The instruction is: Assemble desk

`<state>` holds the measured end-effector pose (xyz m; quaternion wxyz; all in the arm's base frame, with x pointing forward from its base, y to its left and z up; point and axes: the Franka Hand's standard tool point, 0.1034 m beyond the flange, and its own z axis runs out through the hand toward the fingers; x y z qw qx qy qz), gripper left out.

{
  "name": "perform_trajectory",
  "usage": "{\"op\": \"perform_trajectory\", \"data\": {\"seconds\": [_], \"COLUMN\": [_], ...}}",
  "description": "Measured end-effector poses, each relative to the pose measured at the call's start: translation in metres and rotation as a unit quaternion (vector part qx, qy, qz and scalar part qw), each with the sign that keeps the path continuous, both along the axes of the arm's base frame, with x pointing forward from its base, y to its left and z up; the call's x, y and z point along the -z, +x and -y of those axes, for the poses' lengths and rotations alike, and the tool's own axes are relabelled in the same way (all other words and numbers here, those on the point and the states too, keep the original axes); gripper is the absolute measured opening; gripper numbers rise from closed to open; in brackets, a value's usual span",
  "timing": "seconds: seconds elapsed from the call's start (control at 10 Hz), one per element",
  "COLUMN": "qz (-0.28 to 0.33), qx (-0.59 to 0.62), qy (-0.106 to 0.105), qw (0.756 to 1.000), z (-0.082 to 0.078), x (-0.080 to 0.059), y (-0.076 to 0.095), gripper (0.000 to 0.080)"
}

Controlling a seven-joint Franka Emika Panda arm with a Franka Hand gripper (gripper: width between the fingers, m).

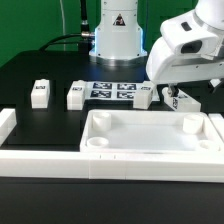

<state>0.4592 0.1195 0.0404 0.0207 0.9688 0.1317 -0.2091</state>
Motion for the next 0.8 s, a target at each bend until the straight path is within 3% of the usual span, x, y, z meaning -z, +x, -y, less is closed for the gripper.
{"op": "perform_trajectory", "data": {"seconds": [0.4, 0.8], "qz": [-0.121, -0.245], "qx": [0.008, 0.006], "qy": [-0.034, -0.058], "qw": [0.992, 0.968], "z": [0.016, 0.015], "x": [0.004, 0.007], "y": [-0.012, -0.018], "gripper": [0.0649, 0.0649]}}
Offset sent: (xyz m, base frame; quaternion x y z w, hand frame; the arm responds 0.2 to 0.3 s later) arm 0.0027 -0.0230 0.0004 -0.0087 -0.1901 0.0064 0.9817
